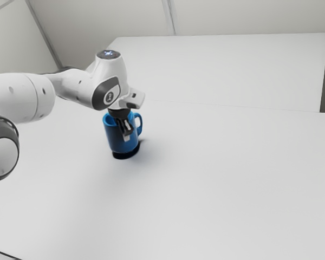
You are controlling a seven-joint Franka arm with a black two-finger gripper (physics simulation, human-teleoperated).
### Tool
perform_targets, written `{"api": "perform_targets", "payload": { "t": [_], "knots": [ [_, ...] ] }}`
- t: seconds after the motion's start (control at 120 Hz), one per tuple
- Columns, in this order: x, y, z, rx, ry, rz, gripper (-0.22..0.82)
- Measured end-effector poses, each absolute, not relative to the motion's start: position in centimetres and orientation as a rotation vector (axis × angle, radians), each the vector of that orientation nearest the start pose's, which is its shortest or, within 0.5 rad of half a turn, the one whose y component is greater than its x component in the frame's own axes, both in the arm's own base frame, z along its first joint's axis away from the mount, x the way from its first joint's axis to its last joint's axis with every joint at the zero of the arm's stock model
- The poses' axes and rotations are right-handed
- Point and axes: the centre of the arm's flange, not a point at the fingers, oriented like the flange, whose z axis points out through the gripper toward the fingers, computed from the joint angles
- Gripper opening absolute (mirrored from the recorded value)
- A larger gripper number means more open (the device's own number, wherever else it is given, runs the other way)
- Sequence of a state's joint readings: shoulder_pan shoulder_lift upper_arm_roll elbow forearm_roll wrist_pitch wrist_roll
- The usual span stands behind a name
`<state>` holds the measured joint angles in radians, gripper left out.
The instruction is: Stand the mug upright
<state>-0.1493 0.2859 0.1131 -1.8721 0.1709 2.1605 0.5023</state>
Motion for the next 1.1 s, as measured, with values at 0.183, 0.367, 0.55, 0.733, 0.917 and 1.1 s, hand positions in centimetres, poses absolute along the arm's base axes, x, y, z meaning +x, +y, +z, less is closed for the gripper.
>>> {"api": "perform_targets", "payload": {
  "t": [0.183, 0.367, 0.55, 0.733, 0.917, 1.1],
  "knots": [
    [59.9, -4.4, 35.7, -2.85, 0.901, -0.047, -0.17],
    [56.9, -5.7, 36.0, -2.876, 0.852, -0.116, -0.17],
    [56.1, -5.9, 35.2, -2.896, 0.789, -0.139, -0.16],
    [56.1, -6.1, 35.1, -2.921, 0.744, -0.16, -0.05],
    [56.1, -6.6, 35.4, -2.936, 0.732, -0.169, 0.17],
    [55.9, -8.2, 38.0, -2.934, 0.752, -0.241, 0.42]
  ]
}}
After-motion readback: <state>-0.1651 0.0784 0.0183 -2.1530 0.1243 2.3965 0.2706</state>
